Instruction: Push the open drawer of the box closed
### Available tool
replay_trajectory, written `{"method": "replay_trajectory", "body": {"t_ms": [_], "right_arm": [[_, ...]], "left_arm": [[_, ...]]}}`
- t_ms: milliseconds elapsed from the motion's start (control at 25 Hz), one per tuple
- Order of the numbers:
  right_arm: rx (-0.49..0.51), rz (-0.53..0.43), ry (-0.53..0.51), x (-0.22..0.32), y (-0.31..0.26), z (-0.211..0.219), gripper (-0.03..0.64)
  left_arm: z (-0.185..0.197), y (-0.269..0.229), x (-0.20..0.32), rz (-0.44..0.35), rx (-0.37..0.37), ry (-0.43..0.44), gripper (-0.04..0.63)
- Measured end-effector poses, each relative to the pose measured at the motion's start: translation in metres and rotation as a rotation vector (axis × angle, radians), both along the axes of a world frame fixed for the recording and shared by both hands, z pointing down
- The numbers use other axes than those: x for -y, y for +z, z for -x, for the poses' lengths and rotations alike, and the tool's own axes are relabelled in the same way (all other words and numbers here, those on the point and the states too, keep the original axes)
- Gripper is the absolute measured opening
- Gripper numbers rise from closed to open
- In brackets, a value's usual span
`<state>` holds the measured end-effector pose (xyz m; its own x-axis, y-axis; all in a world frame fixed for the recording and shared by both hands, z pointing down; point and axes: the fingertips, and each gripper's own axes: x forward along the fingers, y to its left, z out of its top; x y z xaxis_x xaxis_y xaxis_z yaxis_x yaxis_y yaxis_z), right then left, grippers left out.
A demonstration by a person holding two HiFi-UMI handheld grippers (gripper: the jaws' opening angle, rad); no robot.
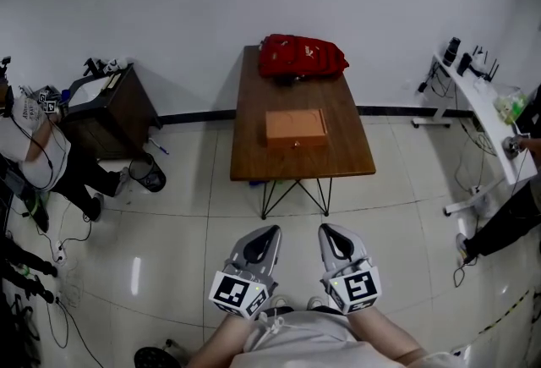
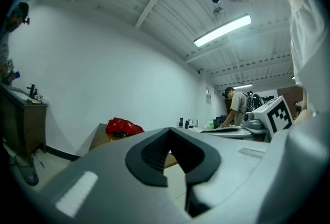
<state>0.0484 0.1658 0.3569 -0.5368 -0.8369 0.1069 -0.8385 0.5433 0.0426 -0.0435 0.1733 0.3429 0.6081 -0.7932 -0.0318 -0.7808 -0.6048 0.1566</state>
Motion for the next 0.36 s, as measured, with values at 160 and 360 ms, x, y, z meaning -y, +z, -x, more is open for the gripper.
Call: {"method": "replay_trajectory", "body": {"t_ms": [160, 360], "right_arm": [[0.005, 0.002, 0.007, 0.002, 0.001, -0.005, 0.008], [0.000, -0.012, -0.004, 0.006, 0.000, -0.013, 0.008]], "left_arm": [[-0.003, 0.002, 0.002, 0.000, 0.005, -0.001, 0.006], [-0.011, 0.000, 0.005, -0.002, 0.009, -0.003, 0.006]]}}
